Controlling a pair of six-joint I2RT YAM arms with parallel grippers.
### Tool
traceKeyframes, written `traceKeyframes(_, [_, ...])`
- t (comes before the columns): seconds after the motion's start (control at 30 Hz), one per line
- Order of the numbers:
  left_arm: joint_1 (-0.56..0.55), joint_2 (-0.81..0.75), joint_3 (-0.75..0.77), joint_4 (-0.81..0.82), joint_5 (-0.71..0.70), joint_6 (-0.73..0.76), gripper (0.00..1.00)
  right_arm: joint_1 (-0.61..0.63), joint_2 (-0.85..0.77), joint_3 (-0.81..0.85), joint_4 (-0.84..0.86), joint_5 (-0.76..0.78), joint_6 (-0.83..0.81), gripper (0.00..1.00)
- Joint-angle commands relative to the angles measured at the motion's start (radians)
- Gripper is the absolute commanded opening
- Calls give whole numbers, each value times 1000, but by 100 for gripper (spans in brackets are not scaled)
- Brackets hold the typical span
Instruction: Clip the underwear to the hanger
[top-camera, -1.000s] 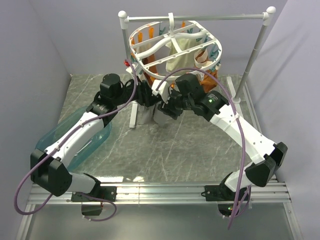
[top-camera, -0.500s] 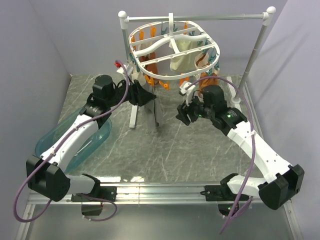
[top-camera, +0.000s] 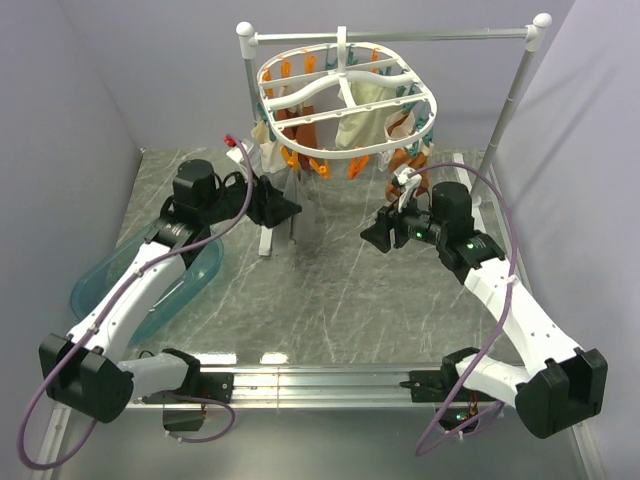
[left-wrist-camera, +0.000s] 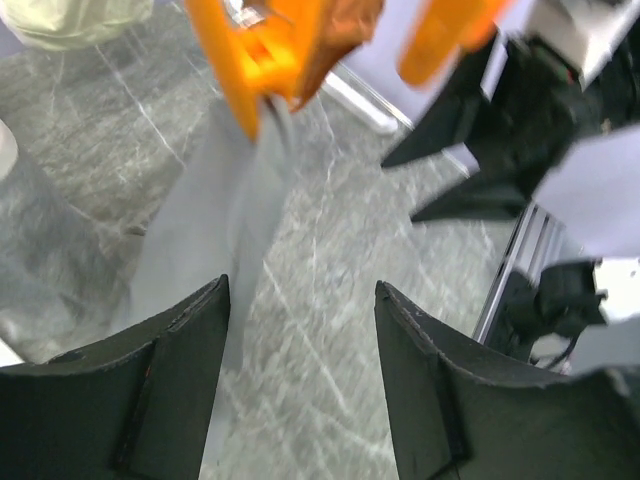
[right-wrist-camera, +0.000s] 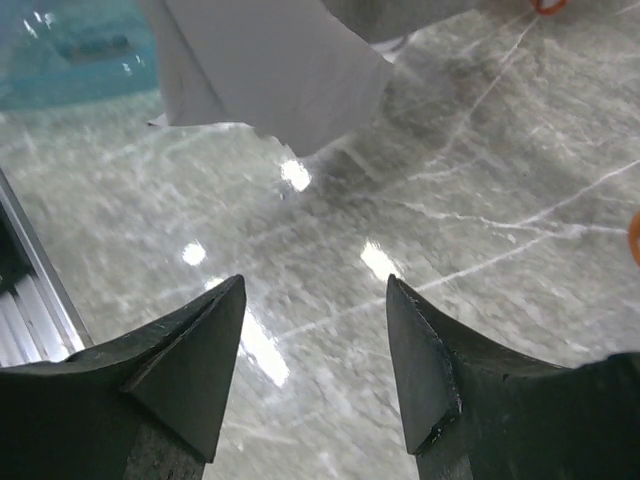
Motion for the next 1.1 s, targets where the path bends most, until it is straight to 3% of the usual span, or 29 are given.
traceKeyframes(0.0, [5, -70, -22, -58, 63, 118, 64, -10, -14, -26, 134, -18, 83, 66])
traceKeyframes(0.23, [-4, -133, -99, -50, 124, 189, 59, -13, -42, -135, 316, 57, 321, 65])
traceKeyframes(0.43, [-39, -113, -165, -27, -121, 97, 57, -12, -14, -221, 442, 54, 479, 63])
traceKeyframes(0.53, [-62, -174, -220, 39, -106, 88, 57, -13, -17, -232, 462, 57, 494, 62])
traceKeyframes(0.8, [-199, -277, -343, 142, -78, 252, 54, -13, -132, -252, 461, 119, 464, 59])
traceKeyframes(1.07, [-437, -164, -332, 210, -233, 485, 50, -13, -188, -261, 415, 158, 432, 58])
